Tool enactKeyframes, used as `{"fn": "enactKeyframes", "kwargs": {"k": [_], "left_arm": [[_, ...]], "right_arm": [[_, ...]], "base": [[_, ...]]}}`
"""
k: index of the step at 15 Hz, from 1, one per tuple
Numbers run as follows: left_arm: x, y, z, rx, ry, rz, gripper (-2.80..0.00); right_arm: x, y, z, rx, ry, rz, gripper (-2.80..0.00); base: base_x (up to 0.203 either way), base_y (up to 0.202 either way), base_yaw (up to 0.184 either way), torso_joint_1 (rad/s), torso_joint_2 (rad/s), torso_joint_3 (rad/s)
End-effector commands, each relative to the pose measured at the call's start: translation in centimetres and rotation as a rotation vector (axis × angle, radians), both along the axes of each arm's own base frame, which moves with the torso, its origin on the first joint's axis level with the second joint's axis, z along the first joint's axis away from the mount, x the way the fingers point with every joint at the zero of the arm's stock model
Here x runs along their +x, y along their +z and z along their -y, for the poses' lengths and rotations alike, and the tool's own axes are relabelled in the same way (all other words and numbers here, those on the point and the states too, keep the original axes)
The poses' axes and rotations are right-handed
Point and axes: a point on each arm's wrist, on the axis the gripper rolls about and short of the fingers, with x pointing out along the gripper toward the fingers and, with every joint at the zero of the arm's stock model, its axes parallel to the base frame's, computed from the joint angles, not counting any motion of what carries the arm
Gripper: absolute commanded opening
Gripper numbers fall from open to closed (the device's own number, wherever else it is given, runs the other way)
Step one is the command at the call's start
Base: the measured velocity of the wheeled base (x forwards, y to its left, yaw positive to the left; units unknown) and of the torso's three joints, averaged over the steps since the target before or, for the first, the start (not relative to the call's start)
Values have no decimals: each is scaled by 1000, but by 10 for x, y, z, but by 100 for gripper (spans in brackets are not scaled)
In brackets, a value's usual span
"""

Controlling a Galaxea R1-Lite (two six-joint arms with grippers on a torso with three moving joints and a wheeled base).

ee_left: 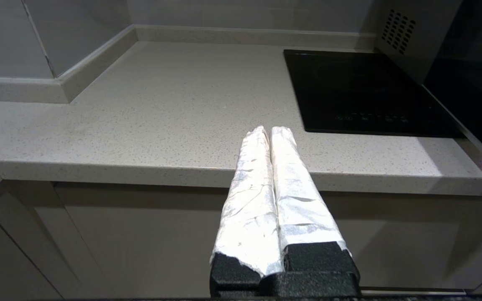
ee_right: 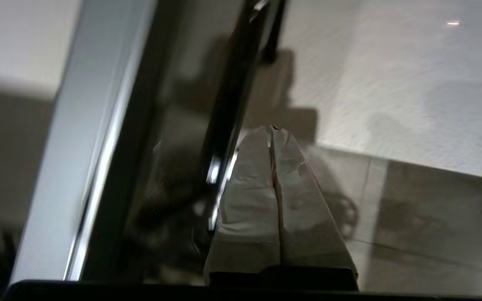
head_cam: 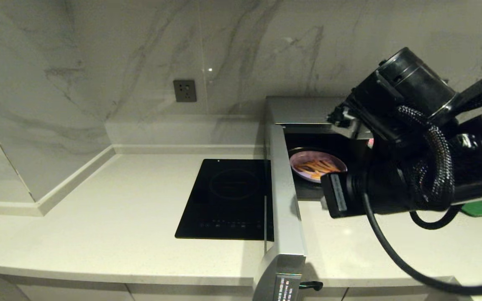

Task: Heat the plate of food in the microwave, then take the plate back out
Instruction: Take the plate out of the microwave

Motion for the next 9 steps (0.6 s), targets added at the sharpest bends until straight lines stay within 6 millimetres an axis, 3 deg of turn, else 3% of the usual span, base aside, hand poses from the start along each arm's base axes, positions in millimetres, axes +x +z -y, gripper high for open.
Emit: {"fn": "enactKeyframes", "kwargs": {"k": [1, 3, 5, 9], "left_arm": [[0, 0, 0, 0, 2, 1, -280], [0, 0, 0, -1, 1, 1, -280], [0, 0, 0, 0, 2, 1, -280], [0, 0, 0, -1, 2, 1, -280]], "right_arm": [[29, 2, 30, 79, -343, 58, -280], [38, 9, 70, 159, -544, 81, -280], [45, 6, 96, 250, -668, 45, -280], [83, -9, 108, 405, -759, 55, -280]], "base": [[0, 0, 0, 0, 0, 0], [0, 0, 0, 0, 0, 0], [0, 0, 0, 0, 0, 0], [0, 0, 0, 0, 0, 0]]}}
